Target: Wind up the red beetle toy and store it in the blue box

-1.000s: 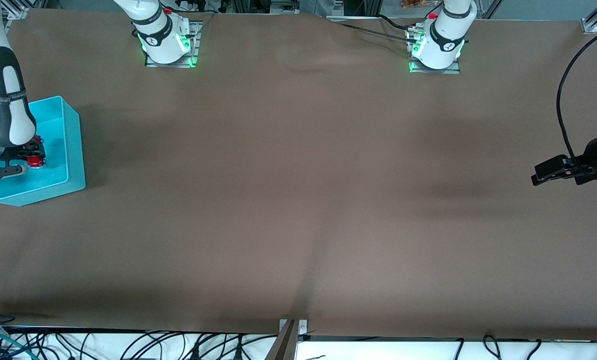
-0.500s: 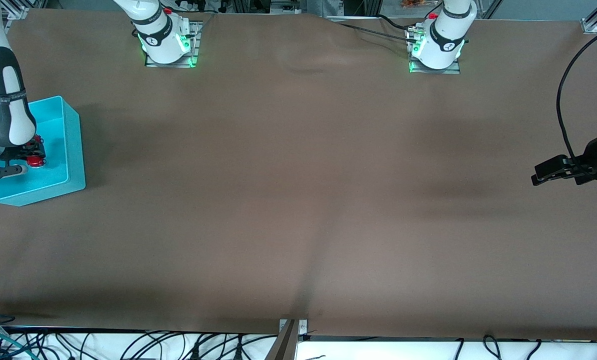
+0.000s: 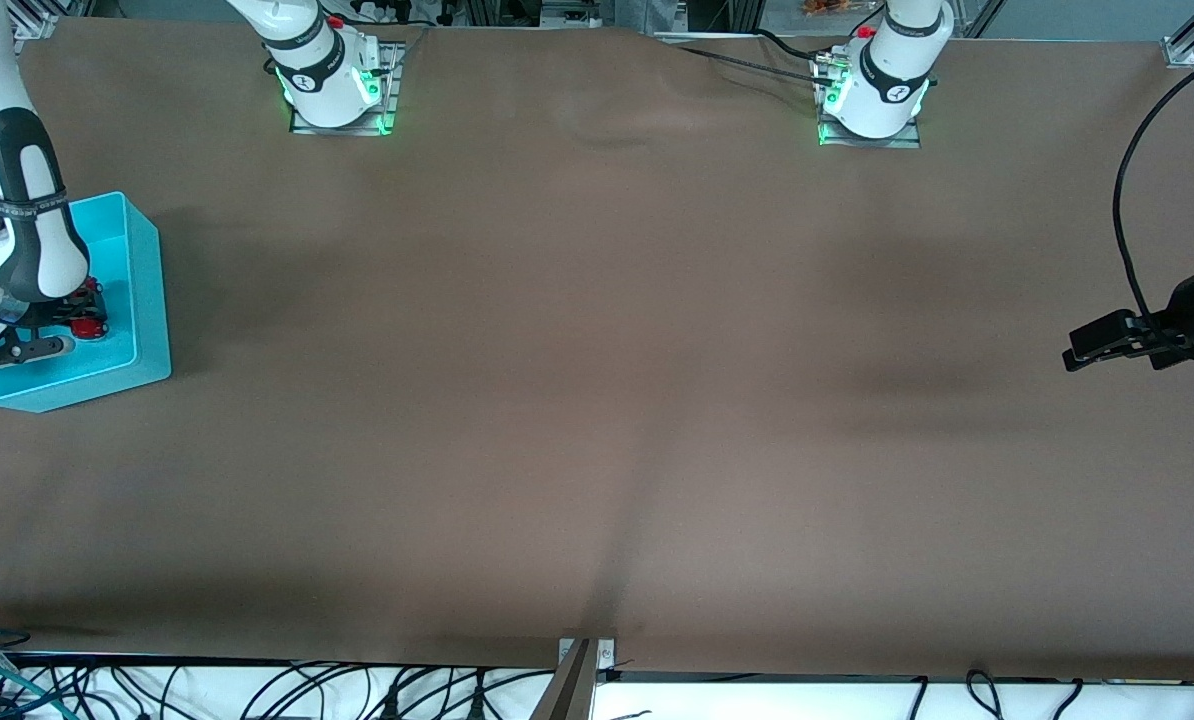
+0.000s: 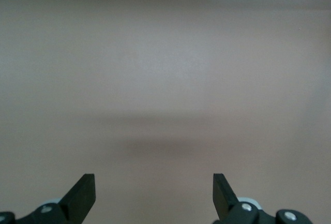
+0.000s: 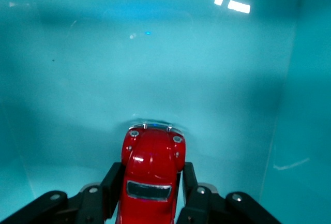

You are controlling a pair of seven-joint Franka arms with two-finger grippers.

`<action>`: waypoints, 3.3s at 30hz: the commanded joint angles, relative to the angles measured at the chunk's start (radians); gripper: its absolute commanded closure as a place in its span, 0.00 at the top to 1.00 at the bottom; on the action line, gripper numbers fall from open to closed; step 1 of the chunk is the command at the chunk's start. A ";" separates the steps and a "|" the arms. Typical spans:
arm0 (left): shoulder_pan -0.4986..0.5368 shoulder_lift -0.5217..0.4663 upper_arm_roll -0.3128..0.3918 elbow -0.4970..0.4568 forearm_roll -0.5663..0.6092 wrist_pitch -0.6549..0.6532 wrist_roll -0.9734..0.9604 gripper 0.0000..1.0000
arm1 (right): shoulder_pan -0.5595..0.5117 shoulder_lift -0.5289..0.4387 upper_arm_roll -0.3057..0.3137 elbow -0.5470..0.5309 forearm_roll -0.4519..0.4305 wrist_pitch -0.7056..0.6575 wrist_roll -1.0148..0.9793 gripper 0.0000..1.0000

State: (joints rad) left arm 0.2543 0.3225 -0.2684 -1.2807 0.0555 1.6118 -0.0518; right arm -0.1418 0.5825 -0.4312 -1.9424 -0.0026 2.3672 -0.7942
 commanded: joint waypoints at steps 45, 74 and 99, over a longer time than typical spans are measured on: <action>-0.006 0.009 0.005 0.023 0.014 0.000 0.015 1.00 | 0.034 -0.381 0.020 0.003 0.001 -0.365 0.012 1.00; -0.006 0.010 0.005 0.023 0.015 0.000 0.015 1.00 | 0.090 -0.679 0.020 -0.001 0.000 -0.579 0.127 1.00; -0.006 0.010 0.006 0.023 0.015 0.000 0.015 1.00 | 0.103 -0.717 0.301 0.068 -0.002 -0.707 0.569 1.00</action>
State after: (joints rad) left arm 0.2543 0.3230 -0.2672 -1.2807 0.0555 1.6118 -0.0518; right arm -0.0363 -0.1387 -0.1854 -1.9134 0.0017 1.7020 -0.3143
